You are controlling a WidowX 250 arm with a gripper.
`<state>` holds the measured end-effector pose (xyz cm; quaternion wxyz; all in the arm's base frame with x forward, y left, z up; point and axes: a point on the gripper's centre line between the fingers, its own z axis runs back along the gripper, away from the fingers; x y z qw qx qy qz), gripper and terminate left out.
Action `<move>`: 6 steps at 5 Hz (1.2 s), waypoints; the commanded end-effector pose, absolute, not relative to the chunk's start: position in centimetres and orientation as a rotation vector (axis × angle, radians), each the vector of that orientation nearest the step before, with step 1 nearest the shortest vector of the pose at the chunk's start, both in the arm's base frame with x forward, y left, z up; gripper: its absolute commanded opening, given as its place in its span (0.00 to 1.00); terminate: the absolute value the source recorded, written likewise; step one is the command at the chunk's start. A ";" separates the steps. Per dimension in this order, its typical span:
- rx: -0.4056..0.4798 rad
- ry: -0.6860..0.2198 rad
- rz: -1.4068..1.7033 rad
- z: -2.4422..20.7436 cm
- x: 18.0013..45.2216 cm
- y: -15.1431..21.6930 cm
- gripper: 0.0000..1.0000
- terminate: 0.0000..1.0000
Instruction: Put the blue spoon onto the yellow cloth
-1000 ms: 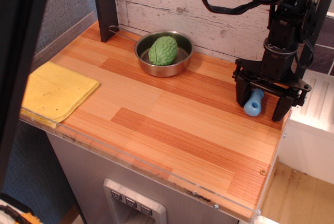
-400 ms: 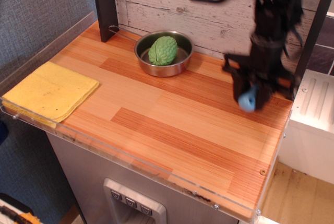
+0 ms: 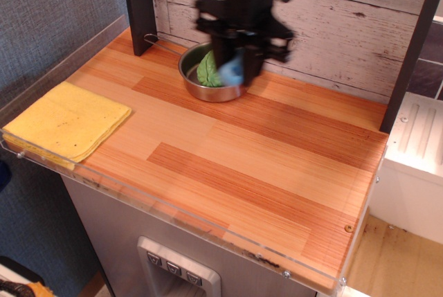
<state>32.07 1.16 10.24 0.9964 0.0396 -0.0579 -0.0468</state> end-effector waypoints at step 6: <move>0.063 -0.083 -0.164 6.4 25.0 21.6 0.00 0.00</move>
